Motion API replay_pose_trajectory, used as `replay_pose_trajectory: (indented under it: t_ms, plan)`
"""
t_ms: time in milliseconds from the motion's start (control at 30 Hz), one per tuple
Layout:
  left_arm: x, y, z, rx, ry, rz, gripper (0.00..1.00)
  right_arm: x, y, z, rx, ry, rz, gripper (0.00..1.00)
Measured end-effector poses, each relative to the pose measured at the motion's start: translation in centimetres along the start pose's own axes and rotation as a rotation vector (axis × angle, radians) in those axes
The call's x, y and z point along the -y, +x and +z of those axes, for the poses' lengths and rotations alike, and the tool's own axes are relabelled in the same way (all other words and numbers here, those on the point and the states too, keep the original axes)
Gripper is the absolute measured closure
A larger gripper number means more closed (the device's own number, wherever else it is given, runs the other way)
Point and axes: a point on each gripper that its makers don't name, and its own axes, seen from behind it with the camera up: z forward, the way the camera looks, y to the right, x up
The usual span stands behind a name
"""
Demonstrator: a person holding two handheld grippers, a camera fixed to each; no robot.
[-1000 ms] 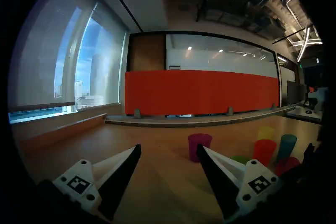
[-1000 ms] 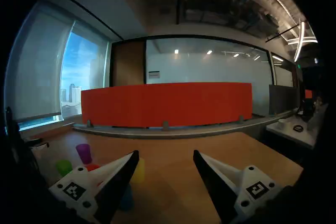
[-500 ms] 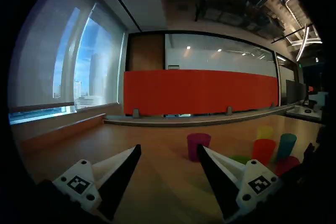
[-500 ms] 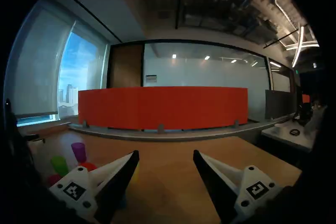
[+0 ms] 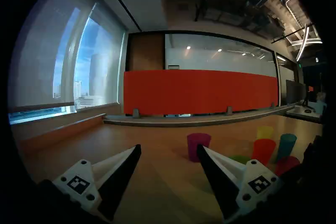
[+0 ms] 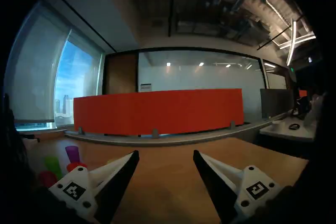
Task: Pour water
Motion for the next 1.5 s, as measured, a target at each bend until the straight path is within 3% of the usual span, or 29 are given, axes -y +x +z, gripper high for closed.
replay_pose_trajectory:
  t_ms: [200,800,1500]
  plan:
    - [0.0,0.0,0.0,0.0,0.0,-0.001,0.02,-0.3,-0.9,0.5,0.004,0.001,0.017,0.01]
    - [0.0,0.0,0.0,0.0,0.0,0.0,0.02,-1.6,-2.3,1.3,0.035,-0.012,-0.048,0.0]
    - [0.0,0.0,0.0,0.0,0.0,0.0,0.02,-1.6,-4.1,1.9,0.09,-0.01,-0.065,0.01]
